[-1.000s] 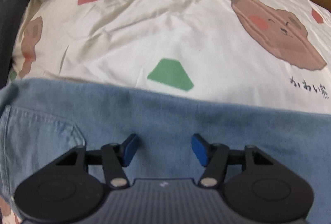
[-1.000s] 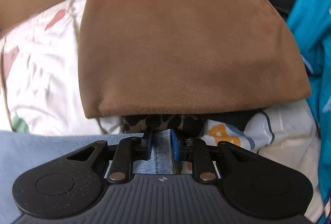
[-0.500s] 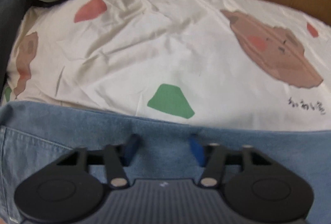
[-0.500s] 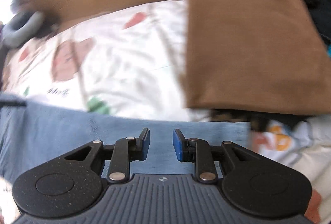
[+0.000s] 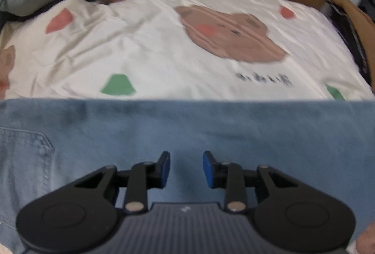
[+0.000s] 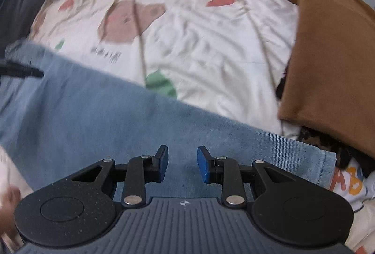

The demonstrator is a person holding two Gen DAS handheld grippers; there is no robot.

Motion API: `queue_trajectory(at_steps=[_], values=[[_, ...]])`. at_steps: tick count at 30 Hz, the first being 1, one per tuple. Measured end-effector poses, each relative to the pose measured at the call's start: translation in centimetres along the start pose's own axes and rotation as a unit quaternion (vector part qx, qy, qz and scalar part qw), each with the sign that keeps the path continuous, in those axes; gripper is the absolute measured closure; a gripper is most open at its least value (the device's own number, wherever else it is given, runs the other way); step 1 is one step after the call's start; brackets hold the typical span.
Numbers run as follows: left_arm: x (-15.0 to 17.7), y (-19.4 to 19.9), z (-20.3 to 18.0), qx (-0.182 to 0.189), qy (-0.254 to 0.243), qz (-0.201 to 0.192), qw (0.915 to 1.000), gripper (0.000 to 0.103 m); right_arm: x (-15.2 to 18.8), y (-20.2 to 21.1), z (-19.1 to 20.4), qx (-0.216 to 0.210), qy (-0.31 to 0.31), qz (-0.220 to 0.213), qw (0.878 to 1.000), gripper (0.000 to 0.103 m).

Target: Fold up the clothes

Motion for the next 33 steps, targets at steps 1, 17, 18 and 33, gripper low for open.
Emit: queue_trajectory(at_steps=[1, 17, 18, 33], values=[[0.5, 0.0, -0.3, 0.01, 0.003, 0.006, 0.9999, 0.067, 0.3, -0.2, 0.2, -0.003, 0.01, 0.005, 1.0, 0.069], [1.3, -2.4, -6.0, 0.027, -0.07, -0.005, 0.9971, 0.053, -0.2, -5.1, 5.0, -0.009, 0.082, 0.011, 0.997, 0.055], [1.1, -2.6, -6.2, 0.026, -0.071, -0.009, 0.9971, 0.052, -0.5, -5.3, 5.1, -0.006, 0.081, 0.008, 0.997, 0.055], [-3.8, -5.1, -8.5, 0.025, -0.076, -0.035, 0.9962, 0.047, -4.7, -7.6, 4.7, 0.038, -0.019, -0.012, 0.999, 0.057]])
Point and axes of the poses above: each gripper's, at about its wrist camera, not at the fingertips, and y roughly against the way its jaws point, z to its left, x to its underside, the point moved 1 cm from there along -y, roughly the way its jaws point
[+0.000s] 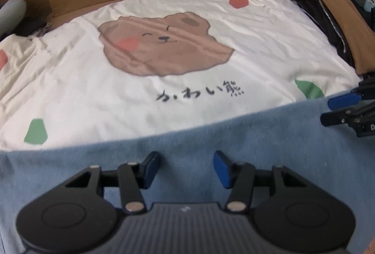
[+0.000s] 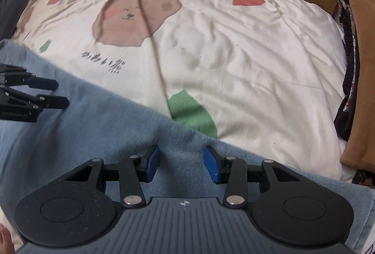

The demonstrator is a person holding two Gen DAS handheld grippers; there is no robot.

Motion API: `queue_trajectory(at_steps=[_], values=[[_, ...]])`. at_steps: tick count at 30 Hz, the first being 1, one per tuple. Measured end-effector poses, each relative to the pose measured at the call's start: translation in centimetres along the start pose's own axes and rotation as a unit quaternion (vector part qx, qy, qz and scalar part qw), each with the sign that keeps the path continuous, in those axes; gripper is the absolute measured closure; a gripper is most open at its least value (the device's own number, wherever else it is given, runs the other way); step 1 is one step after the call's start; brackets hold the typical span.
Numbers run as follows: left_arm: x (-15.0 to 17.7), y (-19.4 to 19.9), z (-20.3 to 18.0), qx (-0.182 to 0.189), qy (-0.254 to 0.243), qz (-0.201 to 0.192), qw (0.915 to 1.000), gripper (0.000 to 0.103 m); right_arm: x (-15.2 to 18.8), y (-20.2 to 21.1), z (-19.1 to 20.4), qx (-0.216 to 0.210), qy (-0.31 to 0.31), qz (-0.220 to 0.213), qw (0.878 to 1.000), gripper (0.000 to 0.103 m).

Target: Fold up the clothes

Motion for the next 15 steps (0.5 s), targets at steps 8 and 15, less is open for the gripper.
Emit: queue_trajectory(at_steps=[8, 15], values=[[-1.0, -0.2, -0.1, -0.017, 0.04, -0.017, 0.9989, 0.048, -1.6, -0.5, -0.4, 0.018, -0.024, -0.013, 0.999, 0.057], [-2.0, 0.8, 2.5, -0.033, 0.1, -0.034, 0.9939, 0.078, -2.5, 2.0, 0.2, -0.009, -0.005, -0.06, 0.998, 0.065]])
Point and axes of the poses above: each gripper's, at about its wrist camera, not at the fingertips, and y roughly against the way its jaws point, z to its left, x to its underside, the point moved 1 cm from there along -y, roughly the way its jaws point
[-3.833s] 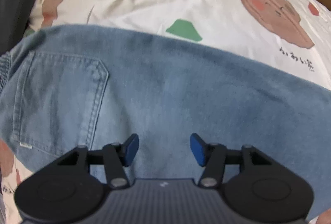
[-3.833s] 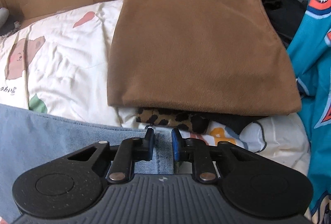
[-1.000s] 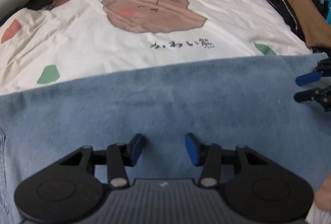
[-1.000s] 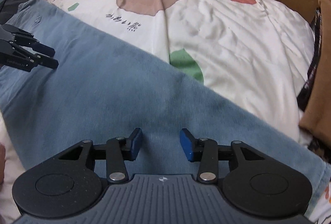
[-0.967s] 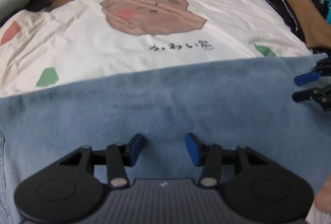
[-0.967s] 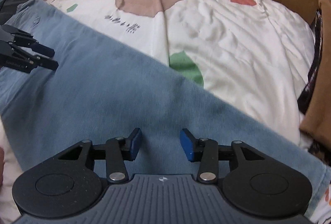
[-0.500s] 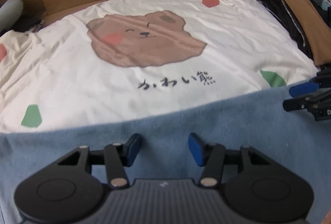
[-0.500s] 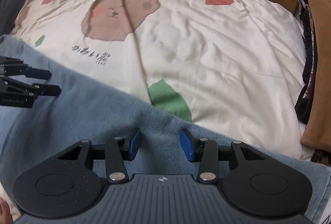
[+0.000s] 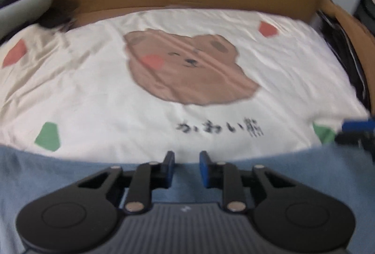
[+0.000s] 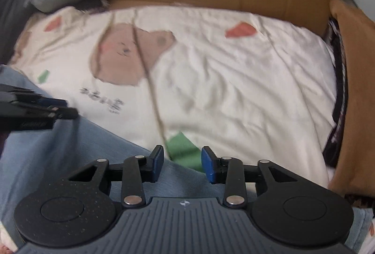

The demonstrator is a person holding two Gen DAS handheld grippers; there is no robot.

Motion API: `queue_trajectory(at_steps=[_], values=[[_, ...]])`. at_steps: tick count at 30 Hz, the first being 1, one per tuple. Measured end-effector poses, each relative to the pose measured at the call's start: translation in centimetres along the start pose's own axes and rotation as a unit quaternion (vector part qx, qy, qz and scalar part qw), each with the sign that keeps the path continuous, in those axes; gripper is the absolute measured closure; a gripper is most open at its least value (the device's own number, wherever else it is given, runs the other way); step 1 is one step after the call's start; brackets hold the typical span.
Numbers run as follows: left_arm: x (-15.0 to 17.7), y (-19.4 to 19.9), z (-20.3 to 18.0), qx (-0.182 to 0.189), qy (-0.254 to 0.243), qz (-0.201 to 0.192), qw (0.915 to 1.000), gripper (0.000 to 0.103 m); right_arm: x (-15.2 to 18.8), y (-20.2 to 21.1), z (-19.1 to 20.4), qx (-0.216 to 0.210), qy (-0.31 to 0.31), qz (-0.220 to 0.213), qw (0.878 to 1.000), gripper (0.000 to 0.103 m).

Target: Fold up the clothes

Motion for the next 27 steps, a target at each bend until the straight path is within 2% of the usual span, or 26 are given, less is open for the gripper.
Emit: queue_trajectory(at_steps=[3, 6, 9, 15, 19, 23, 27], values=[[0.1, 1.2, 2.3, -0.012, 0.042, -0.013, 0.999, 0.078, 0.2, 0.5, 1.6, -0.037, 0.027, -0.006, 0.999, 0.071], [0.4, 1.9, 4.9, -0.036, 0.067, -0.017, 0.9969, 0.078, 0.5, 0.1, 3.4, -0.07, 0.061, 0.002, 0.996, 0.072], [0.4, 2.5, 7.7, -0.066, 0.087, -0.012, 0.994, 0.078, 1.0, -1.0, 4.4, -0.083, 0.074, 0.019, 0.994, 0.073], [0.5, 5.1, 13.4, -0.126, 0.106, -0.02, 0.9861, 0.078, 1.5, -3.2, 4.4, -0.071, 0.075, 0.043, 0.994, 0.077], [0.9, 6.6, 18.3, -0.168, 0.146, -0.019, 0.9748, 0.078, 1.4, -3.6, 4.5, -0.064, 0.086, 0.048, 0.993, 0.08], [0.8, 6.8, 22.6, -0.214, 0.142, -0.003, 0.9664, 0.078, 1.3, -3.7, 4.3, -0.068, 0.093, 0.053, 0.992, 0.081], [1.0, 7.6, 26.8, -0.241, 0.154, 0.004, 0.9581, 0.078, 1.2, -3.7, 4.3, -0.069, 0.099, 0.057, 0.991, 0.082]])
Point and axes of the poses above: each gripper's, at about its wrist camera, not at the fingertips, and y roughly against the way its jaws point, z to its left, x to its underside, the point moved 1 cm from there along -y, roughly the way its jaws point
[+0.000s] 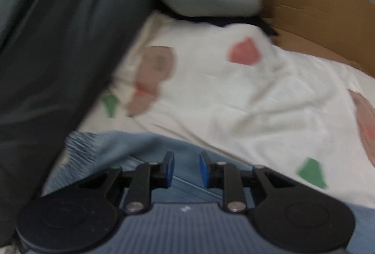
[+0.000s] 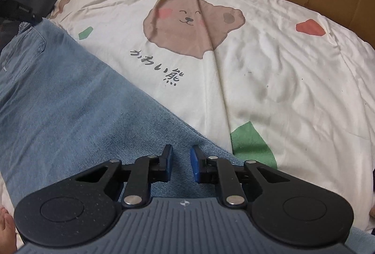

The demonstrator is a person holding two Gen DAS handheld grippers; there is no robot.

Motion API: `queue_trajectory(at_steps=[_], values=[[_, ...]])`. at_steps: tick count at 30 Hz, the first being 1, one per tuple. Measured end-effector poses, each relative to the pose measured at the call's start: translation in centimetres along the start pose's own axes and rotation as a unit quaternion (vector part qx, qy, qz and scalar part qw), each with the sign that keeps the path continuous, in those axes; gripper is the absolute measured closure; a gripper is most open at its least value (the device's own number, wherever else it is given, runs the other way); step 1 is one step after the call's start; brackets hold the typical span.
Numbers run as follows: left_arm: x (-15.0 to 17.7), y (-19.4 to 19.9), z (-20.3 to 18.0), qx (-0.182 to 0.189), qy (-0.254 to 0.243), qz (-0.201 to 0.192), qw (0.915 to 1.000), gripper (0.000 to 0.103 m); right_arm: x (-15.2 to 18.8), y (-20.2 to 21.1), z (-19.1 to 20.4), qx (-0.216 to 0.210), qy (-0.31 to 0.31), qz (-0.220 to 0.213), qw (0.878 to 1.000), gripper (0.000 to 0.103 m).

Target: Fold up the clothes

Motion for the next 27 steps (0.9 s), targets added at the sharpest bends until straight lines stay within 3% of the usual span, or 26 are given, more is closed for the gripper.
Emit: queue_trajectory(at_steps=[6, 13, 17, 23, 27], values=[[-0.8, -1.6, 4.5, -0.022, 0.01, 0.024, 0.9994, 0.078, 0.0, -0.1, -0.2, -0.003, -0.003, 0.003, 1.0, 0.082], [-0.2, -4.6, 6.0, -0.029, 0.049, 0.03, 0.9979, 0.072, -0.2, -0.2, -0.4, -0.009, 0.0, 0.011, 1.0, 0.082], [-1.0, -7.1, 6.5, -0.033, 0.063, 0.055, 0.9959, 0.071, -0.3, -0.4, -0.6, -0.015, -0.006, 0.017, 1.0, 0.082], [-2.0, -10.0, 5.1, -0.058, 0.035, 0.073, 0.995, 0.079, -0.6, -0.6, -1.0, -0.023, -0.017, 0.028, 0.999, 0.082], [-2.5, -10.7, 5.5, -0.049, 0.05, 0.079, 0.9944, 0.085, -0.7, -0.7, -1.2, -0.027, -0.022, 0.031, 0.999, 0.082]])
Point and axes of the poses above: each gripper's, at about its wrist camera, not at the fingertips, and y roughly against the way its jaws point, z to its left, x to its underside, the point moved 1 cm from there along -y, roughly the way its jaws point
